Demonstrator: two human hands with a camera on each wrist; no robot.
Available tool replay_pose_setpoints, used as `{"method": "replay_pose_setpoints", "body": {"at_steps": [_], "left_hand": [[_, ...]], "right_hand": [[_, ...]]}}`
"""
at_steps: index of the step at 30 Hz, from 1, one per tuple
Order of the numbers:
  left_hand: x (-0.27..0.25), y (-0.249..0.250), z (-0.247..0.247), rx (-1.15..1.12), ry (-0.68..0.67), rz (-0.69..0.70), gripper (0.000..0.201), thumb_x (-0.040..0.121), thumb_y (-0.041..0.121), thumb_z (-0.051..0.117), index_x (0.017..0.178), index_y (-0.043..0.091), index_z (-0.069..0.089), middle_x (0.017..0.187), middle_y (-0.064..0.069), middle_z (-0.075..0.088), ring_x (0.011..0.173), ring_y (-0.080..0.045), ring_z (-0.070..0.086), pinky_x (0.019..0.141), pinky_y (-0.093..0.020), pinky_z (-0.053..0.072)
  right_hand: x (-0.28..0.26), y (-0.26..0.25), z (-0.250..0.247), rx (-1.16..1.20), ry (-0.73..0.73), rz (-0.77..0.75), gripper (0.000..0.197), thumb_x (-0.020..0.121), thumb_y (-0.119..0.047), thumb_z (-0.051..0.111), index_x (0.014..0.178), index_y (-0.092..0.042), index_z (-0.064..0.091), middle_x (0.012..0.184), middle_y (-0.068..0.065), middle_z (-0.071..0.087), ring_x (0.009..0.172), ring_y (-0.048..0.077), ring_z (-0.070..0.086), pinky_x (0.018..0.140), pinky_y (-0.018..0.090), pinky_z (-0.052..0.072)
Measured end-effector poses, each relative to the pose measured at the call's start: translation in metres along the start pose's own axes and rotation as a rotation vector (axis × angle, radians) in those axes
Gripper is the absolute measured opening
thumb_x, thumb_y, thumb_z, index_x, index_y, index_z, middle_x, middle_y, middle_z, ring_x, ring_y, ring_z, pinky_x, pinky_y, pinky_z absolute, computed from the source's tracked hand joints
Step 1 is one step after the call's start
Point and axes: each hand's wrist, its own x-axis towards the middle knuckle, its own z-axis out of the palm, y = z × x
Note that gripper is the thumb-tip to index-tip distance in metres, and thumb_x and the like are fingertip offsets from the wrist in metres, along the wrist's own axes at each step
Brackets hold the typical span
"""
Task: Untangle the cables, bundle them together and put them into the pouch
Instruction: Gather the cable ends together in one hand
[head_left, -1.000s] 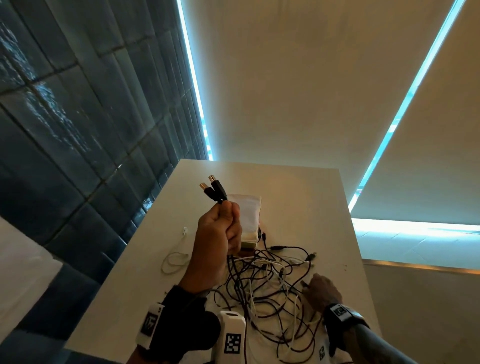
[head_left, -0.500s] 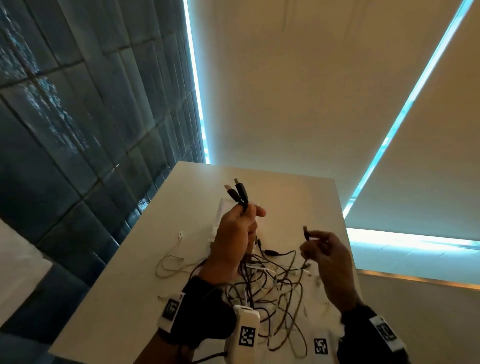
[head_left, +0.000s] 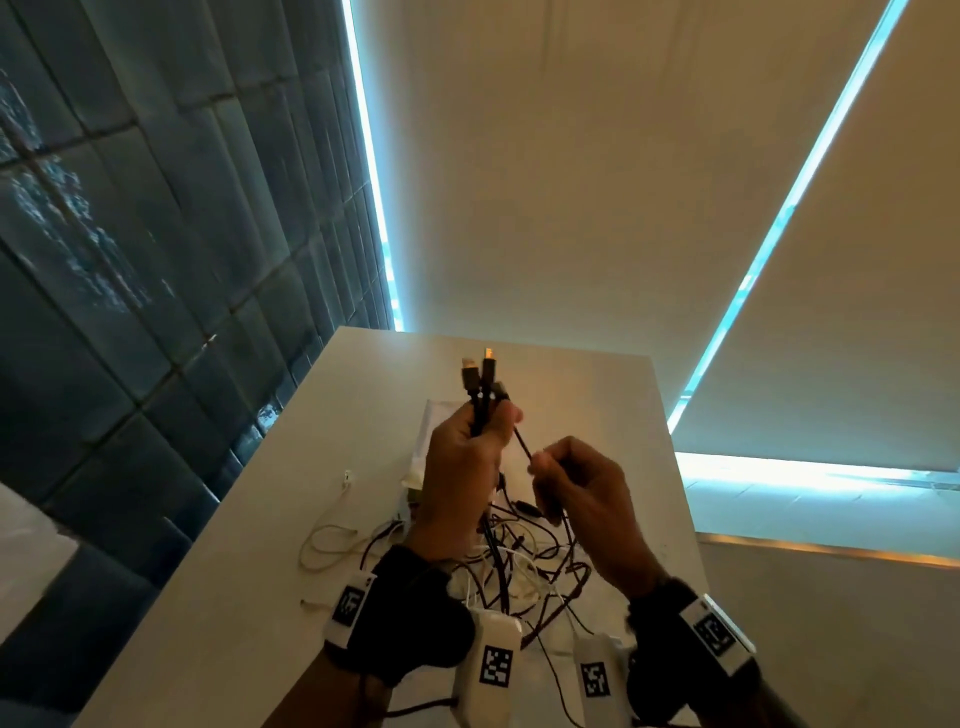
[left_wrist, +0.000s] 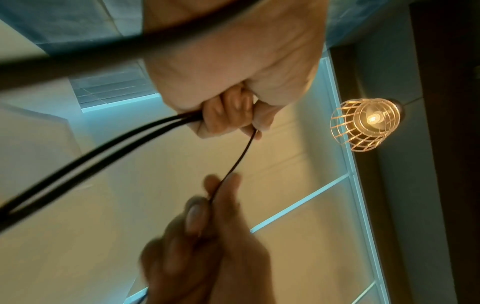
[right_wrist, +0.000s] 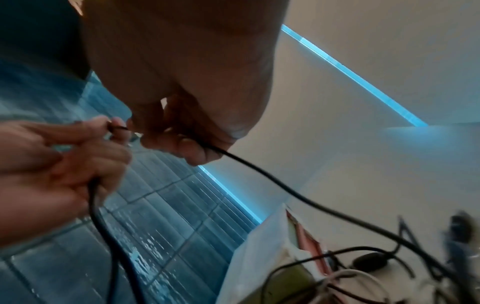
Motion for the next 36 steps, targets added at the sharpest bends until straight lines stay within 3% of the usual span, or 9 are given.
{"method": "replay_pose_setpoints", "body": {"at_steps": [8, 12, 15, 17, 20, 26, 30, 33, 36], "left_hand": [[0.000, 0.006, -0.002, 0.070, -0.087, 0.119, 0.028, 0.099, 0.027, 0.044, 0.081, 0.013, 0.059, 0.050, 0.008, 0.037, 0.044, -0.007, 0.031, 0.045, -0.022, 0.029], [0.004, 0.013, -0.006, -0.109, -0.039, 0.063, 0.032, 0.102, 0.022, 0.036, 0.076, 0.014, 0.052, 0.068, 0.000, 0.054, 0.065, -0.014, 0.055, 0.068, -0.032, 0.048], [0.005, 0.022, -0.011, -0.354, -0.052, 0.014, 0.032, 0.102, 0.022, 0.034, 0.074, 0.012, 0.044, 0.057, 0.003, 0.041, 0.051, -0.012, 0.038, 0.057, -0.030, 0.034], [0.006, 0.026, -0.016, -0.359, -0.024, 0.036, 0.032, 0.102, 0.021, 0.034, 0.072, 0.014, 0.042, 0.054, 0.006, 0.030, 0.049, -0.009, 0.024, 0.054, -0.030, 0.020], [0.007, 0.027, -0.022, -0.287, -0.013, 0.091, 0.035, 0.103, 0.021, 0.034, 0.070, 0.014, 0.041, 0.053, 0.008, 0.028, 0.048, -0.010, 0.020, 0.051, -0.030, 0.018], [0.004, 0.025, -0.026, -0.210, -0.002, 0.093, 0.035, 0.104, 0.020, 0.033, 0.071, 0.013, 0.043, 0.050, 0.009, 0.029, 0.044, -0.009, 0.021, 0.047, -0.029, 0.017], [0.003, 0.025, -0.028, -0.182, 0.002, 0.031, 0.033, 0.104, 0.020, 0.034, 0.074, 0.013, 0.046, 0.051, 0.008, 0.031, 0.042, -0.007, 0.023, 0.043, -0.025, 0.019], [0.004, 0.018, -0.029, -0.180, 0.018, -0.104, 0.031, 0.103, 0.020, 0.035, 0.075, 0.014, 0.046, 0.049, 0.008, 0.031, 0.039, -0.006, 0.023, 0.037, -0.020, 0.020], [0.003, 0.010, -0.028, -0.146, 0.028, -0.243, 0.030, 0.101, 0.021, 0.035, 0.073, 0.015, 0.043, 0.047, 0.003, 0.037, 0.035, -0.008, 0.024, 0.036, -0.018, 0.017]], "right_hand": [[0.007, -0.007, 0.014, -0.064, -0.025, -0.068, 0.021, 0.092, -0.024, 0.053, 0.082, -0.009, 0.064, 0.055, -0.012, 0.052, 0.048, 0.001, 0.039, 0.047, 0.015, 0.034], [0.007, 0.005, 0.012, -0.132, -0.082, -0.062, 0.023, 0.097, -0.011, 0.052, 0.079, -0.003, 0.063, 0.059, -0.015, 0.055, 0.052, -0.001, 0.044, 0.053, 0.009, 0.036], [0.004, 0.027, 0.005, -0.188, -0.118, 0.023, 0.025, 0.097, -0.002, 0.051, 0.074, -0.005, 0.062, 0.058, -0.017, 0.056, 0.055, -0.003, 0.047, 0.057, 0.008, 0.037], [0.003, 0.050, 0.000, -0.248, -0.099, 0.069, 0.030, 0.096, -0.003, 0.053, 0.070, -0.017, 0.061, 0.061, -0.013, 0.057, 0.061, -0.002, 0.048, 0.062, 0.017, 0.041], [0.001, 0.082, -0.007, -0.347, -0.060, 0.128, 0.030, 0.095, -0.010, 0.055, 0.067, -0.020, 0.060, 0.063, -0.006, 0.054, 0.064, 0.007, 0.048, 0.064, 0.031, 0.041], [0.001, 0.099, -0.005, -0.505, -0.043, 0.180, 0.028, 0.095, -0.013, 0.055, 0.067, -0.017, 0.059, 0.057, -0.009, 0.051, 0.054, 0.001, 0.043, 0.054, 0.015, 0.034], [-0.001, 0.108, -0.010, -0.610, -0.044, 0.304, 0.028, 0.096, -0.016, 0.053, 0.070, -0.016, 0.063, 0.060, -0.007, 0.055, 0.052, -0.001, 0.048, 0.051, 0.014, 0.036], [0.009, 0.091, -0.011, -0.490, 0.096, 0.339, 0.024, 0.095, -0.020, 0.057, 0.075, -0.012, 0.068, 0.065, -0.006, 0.062, 0.057, 0.006, 0.052, 0.050, 0.015, 0.039], [0.024, 0.044, -0.004, -0.205, 0.186, 0.245, 0.018, 0.093, -0.020, 0.060, 0.079, -0.012, 0.068, 0.060, -0.004, 0.052, 0.049, 0.007, 0.039, 0.042, 0.019, 0.032]]}}
